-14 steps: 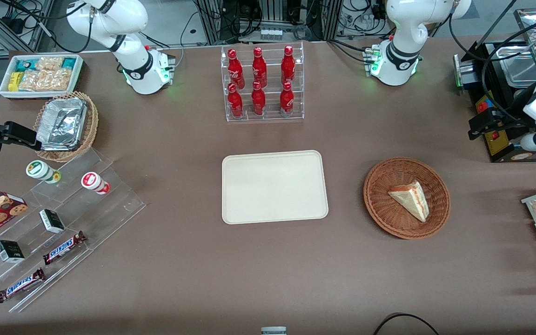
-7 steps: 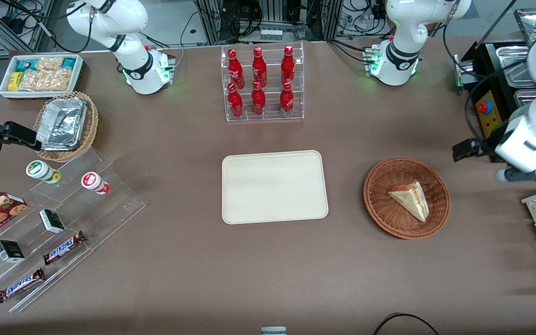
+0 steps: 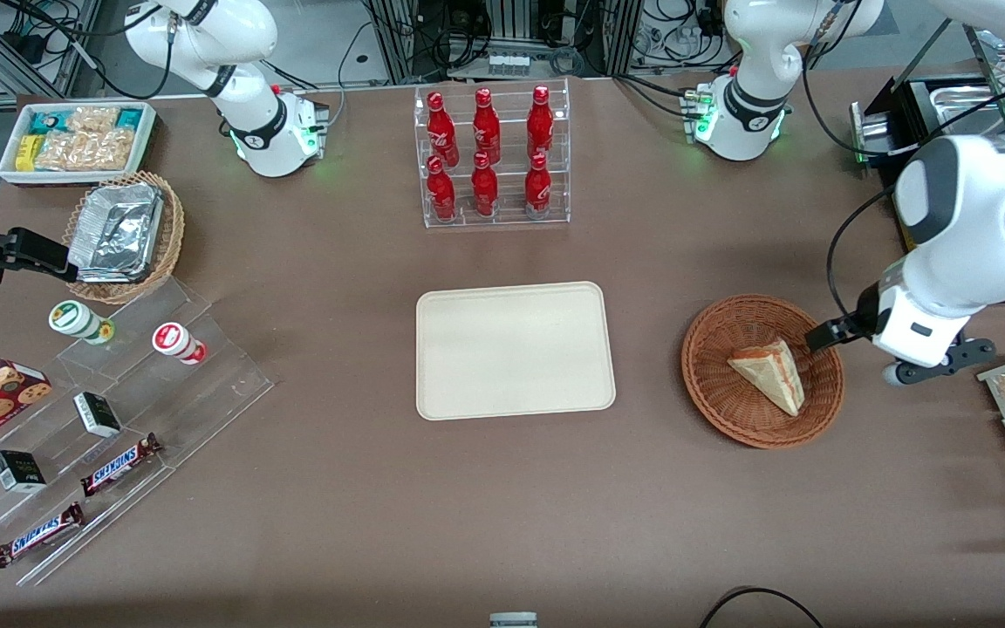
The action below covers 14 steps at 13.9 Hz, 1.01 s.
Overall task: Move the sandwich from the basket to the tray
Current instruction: 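Lower the open left gripper around the wrapped sandwich in the basket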
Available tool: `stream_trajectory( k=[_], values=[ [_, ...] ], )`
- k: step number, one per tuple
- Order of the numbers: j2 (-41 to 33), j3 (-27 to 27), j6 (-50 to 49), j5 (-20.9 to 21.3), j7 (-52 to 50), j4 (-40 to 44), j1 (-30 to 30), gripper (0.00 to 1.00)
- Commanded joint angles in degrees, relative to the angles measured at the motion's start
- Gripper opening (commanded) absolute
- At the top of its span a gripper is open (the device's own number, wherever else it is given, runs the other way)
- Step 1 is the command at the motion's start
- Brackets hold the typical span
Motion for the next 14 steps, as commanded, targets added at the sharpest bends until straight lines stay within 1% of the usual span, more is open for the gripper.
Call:
stream_trajectory(
  k=[1,3,5,9,14],
  values=[
    [-4.55,-0.98,12.03,0.91,-7.51,-12.09,0.44,1.0],
    [-4.12,-1.06,20.05,0.91,-15.83,-16.16,0.44,1.0],
    [-3.07,-1.33,23.49,0.91,-20.0,-17.57,0.44,1.0],
    [0.09,-1.42,31.83,0.91,-20.36,-21.7,0.44,1.0],
    [5.19,-1.42,38.18,0.82,-22.91,-21.89,0.44,1.0]
  ],
)
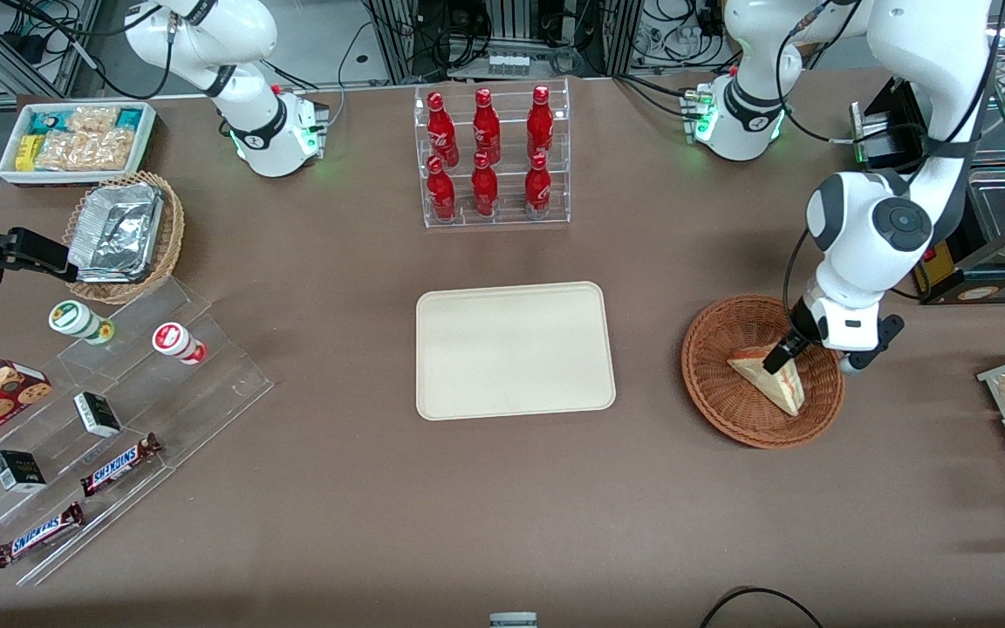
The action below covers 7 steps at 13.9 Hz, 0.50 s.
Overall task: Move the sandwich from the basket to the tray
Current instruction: 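Lower the open left gripper around the wrapped sandwich in the basket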
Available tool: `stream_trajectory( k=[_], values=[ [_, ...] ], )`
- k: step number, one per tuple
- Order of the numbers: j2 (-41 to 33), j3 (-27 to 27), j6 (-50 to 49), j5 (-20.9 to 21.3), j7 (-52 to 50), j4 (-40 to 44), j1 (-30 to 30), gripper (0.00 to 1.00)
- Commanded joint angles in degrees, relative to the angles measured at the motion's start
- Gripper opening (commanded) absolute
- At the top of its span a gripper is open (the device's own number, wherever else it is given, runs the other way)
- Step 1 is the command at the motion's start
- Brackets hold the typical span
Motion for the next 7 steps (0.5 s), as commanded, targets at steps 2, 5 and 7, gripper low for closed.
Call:
stream_trajectory(
  k=[2,5,7],
  values=[
    [3.62,-0.51,3.72,0.91,-2.18,-0.14,0.44,1.0],
    [4.51,-0.51,4.52,0.82,-2.18,0.04,0.35,0.37],
    [4.6,-0.51,4.34,0.91,-1.75,0.21,0.35,0.0]
  ],
)
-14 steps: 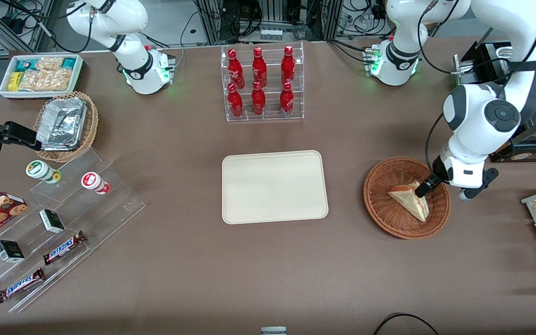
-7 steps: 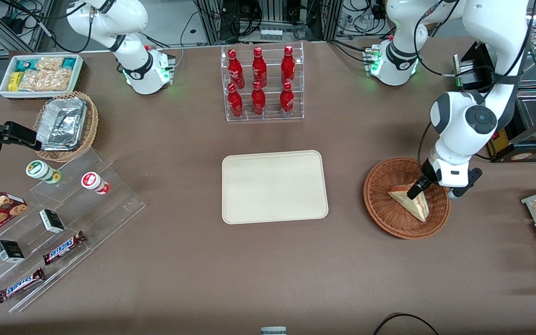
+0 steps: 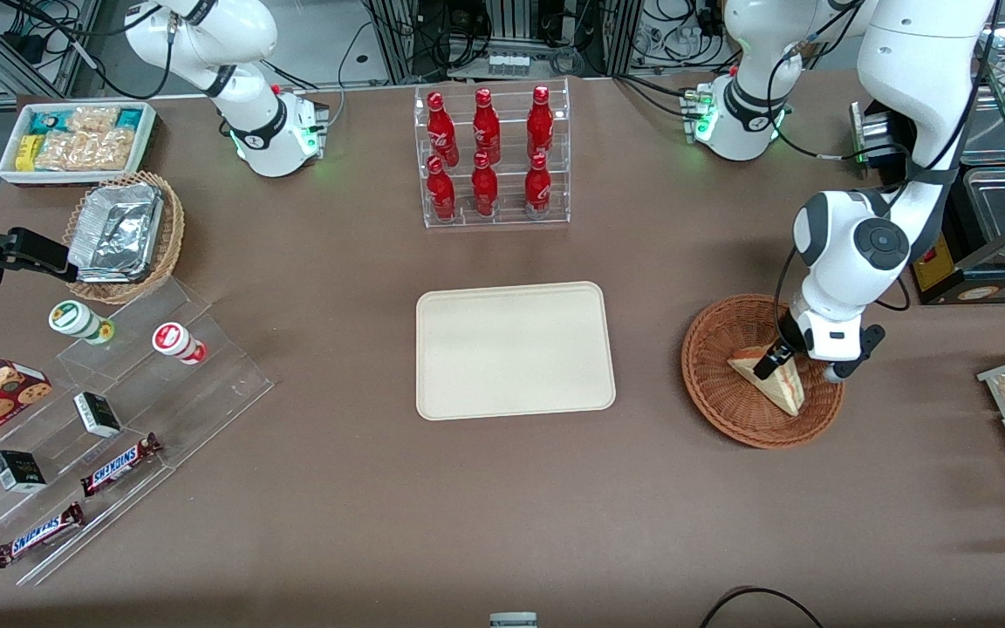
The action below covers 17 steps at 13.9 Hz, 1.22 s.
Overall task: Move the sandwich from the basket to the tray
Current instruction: 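Lower the open left gripper around the wrapped sandwich in the basket, then close the left gripper on the sandwich and lift it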
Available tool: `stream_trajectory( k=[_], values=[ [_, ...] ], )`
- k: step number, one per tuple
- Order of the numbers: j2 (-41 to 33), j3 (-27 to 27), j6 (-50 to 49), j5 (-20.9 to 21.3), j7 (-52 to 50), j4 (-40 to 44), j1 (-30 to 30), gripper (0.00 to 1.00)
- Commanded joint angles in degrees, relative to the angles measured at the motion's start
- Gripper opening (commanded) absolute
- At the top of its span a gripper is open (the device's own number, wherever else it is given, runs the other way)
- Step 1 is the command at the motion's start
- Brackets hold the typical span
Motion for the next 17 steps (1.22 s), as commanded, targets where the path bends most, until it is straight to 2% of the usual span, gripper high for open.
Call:
stream_trajectory(
  k=[1,5,8,12,14,17],
  values=[
    [0.12,-0.46,0.96,0.91,-1.12,0.28,0.35,0.0],
    [-2.42,-0.47,-1.92,0.91,-1.12,1.07,-0.09,0.0],
    [-7.42,-0.64,-13.84,1.0,-0.95,5.09,-1.05,0.0],
    [-6.48,-0.64,-38.71,1.09,-0.86,22.82,-7.46,0.0],
    [-6.21,-0.73,-43.58,2.57,-0.6,26.63,-10.97,0.0],
    [-6.21,-1.08,-46.94,2.84,1.61,26.91,-18.87,0.0]
  ],
)
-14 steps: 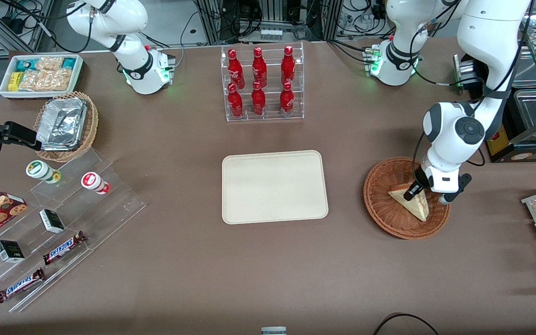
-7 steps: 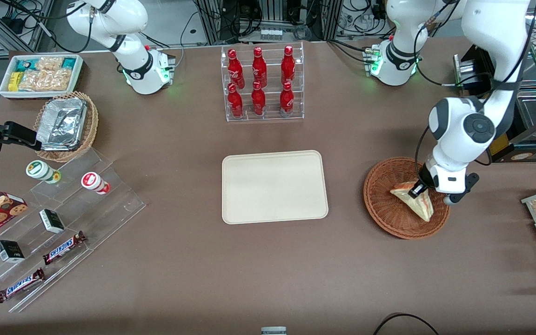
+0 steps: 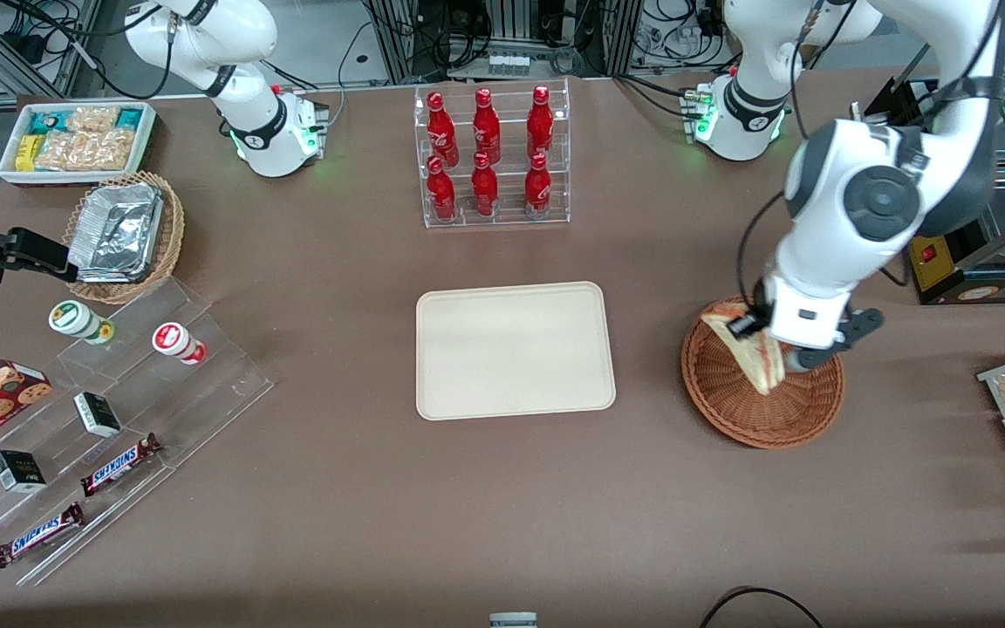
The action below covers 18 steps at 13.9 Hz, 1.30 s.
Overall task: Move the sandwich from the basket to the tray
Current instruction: 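Close the left gripper on the sandwich and lift it, then carry the held sandwich with the left gripper over the white tray, then lower the sandwich onto the tray and open the left gripper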
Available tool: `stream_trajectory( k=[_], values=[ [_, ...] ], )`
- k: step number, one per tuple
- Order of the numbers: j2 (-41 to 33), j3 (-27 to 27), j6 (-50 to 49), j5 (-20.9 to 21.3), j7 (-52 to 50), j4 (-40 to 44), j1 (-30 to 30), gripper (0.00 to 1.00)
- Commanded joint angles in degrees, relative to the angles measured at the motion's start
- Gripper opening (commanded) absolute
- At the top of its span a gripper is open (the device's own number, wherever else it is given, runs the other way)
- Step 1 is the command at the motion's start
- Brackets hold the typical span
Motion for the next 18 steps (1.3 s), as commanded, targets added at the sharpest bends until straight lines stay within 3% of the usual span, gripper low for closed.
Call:
stream_trajectory(
  k=[1,11,18],
  values=[
    [2.27,0.35,-1.52,1.09,0.4,1.44,-7.39,0.0],
    [24.49,0.26,-0.65,0.65,-5.76,20.32,-24.63,0.0],
    [31.54,0.7,10.34,1.36,-8.66,20.51,-29.74,0.0]
  ],
)
